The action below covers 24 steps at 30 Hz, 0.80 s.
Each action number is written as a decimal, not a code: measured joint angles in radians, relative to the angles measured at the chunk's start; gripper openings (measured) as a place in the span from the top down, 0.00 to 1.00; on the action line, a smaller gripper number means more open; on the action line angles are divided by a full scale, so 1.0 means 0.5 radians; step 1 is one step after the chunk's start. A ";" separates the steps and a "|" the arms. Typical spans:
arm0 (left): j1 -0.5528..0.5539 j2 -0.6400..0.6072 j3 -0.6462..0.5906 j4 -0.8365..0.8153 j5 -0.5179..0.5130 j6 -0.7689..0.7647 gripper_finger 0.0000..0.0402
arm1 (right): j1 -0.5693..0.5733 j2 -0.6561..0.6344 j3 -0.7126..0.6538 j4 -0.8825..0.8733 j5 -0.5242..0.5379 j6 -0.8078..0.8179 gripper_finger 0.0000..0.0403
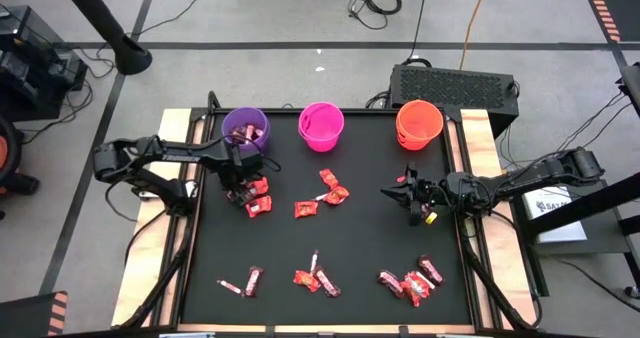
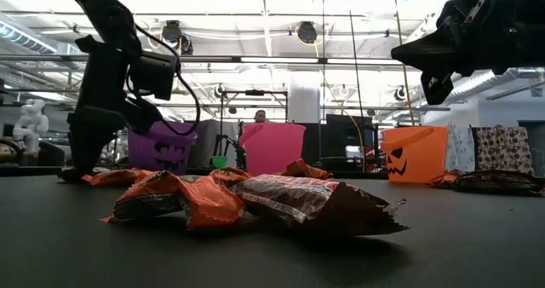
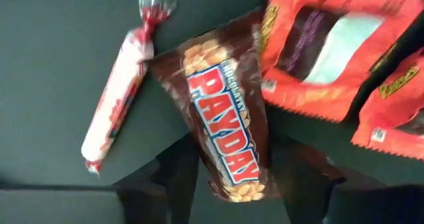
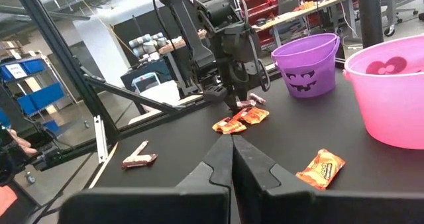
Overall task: Sort candy by brand, put in halloween buckets
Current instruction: Put the brown chocolate bar into the purple bucket
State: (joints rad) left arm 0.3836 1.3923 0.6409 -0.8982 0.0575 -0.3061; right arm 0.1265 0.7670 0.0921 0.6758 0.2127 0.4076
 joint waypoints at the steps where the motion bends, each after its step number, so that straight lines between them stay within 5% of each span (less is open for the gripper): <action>1: 0.000 -0.001 0.000 -0.007 0.002 0.000 0.58 | 0.000 0.000 0.000 0.000 0.000 0.000 1.00; 8: 0.000 -0.001 0.001 -0.009 0.004 0.050 0.71 | 0.000 0.001 0.000 0.000 0.000 0.001 1.00; 24: -0.003 -0.103 0.417 -0.317 0.140 0.117 0.72 | 0.000 0.001 0.000 0.001 0.000 0.001 1.00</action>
State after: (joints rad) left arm 0.3820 1.3410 0.8495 -1.0569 0.1277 -0.2475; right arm 0.1265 0.7673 0.0921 0.6762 0.2127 0.4080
